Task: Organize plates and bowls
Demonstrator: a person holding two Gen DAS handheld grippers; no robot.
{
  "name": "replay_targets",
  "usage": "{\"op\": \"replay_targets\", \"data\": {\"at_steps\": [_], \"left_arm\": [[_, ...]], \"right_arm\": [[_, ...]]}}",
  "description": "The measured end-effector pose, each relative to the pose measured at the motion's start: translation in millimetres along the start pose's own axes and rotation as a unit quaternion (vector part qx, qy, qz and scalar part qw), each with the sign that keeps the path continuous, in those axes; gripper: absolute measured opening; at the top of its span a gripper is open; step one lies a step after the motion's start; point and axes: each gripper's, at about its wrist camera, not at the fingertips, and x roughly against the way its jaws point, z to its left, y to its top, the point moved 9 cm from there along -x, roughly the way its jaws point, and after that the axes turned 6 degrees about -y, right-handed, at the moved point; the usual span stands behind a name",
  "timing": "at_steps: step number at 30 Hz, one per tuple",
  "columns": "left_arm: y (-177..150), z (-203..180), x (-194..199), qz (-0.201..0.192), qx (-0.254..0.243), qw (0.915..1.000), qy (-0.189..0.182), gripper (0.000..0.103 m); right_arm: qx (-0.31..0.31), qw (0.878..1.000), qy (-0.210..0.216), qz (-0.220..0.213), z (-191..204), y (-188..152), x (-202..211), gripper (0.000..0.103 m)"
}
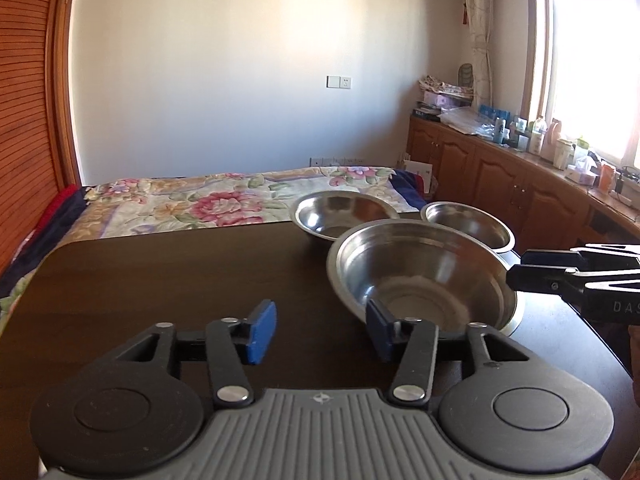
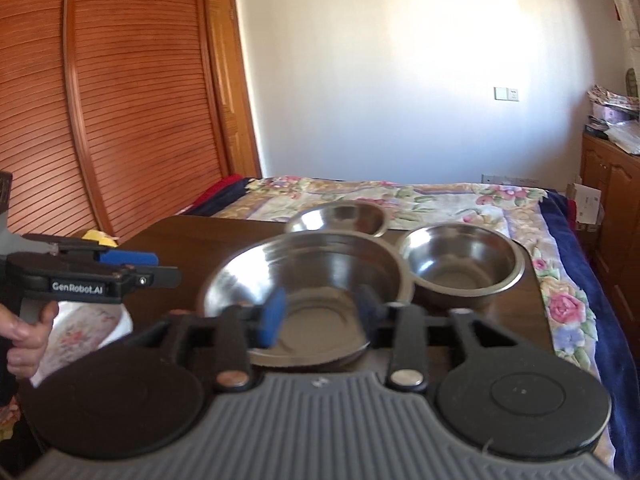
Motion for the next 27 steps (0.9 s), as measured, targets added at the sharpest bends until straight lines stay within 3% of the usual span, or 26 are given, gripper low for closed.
{"op": "replay_targets", "data": {"at_steps": [4,7,18,20,23,27], "left_arm": [[0,-8,-16,0.006,0.001,1.0,-0.006,0.069],[1,-12,-25,0.009,0.005,0.9999,-0.01,0.075],[0,-11,-46,0.023,0.021,0.9994,-0.012,0.076],[-1,-11,-49,0.026,0.024,0.9993,-0.013,0.073],[-3,-11,-54,0.034,0.027,0.999,-0.012,0.059],[-3,-12,-61,0.041,0.035,0.9984,-0.017,0.045]], "right_arm": [[-0.011,1.0,-0.007,0.005,-16,-4,-11,0.051],[-0.025,1.0,-0.01,0.007,-24,-8,-21,0.06],[-0.063,0.998,0.005,0.007,-33,-18,-43,0.06],[-0.064,0.998,0.007,0.007,-33,-19,-45,0.06],[-0.062,0.998,0.009,0.007,-32,-19,-45,0.06],[-0.058,0.998,0.009,0.01,-31,-20,-47,0.048]]}}
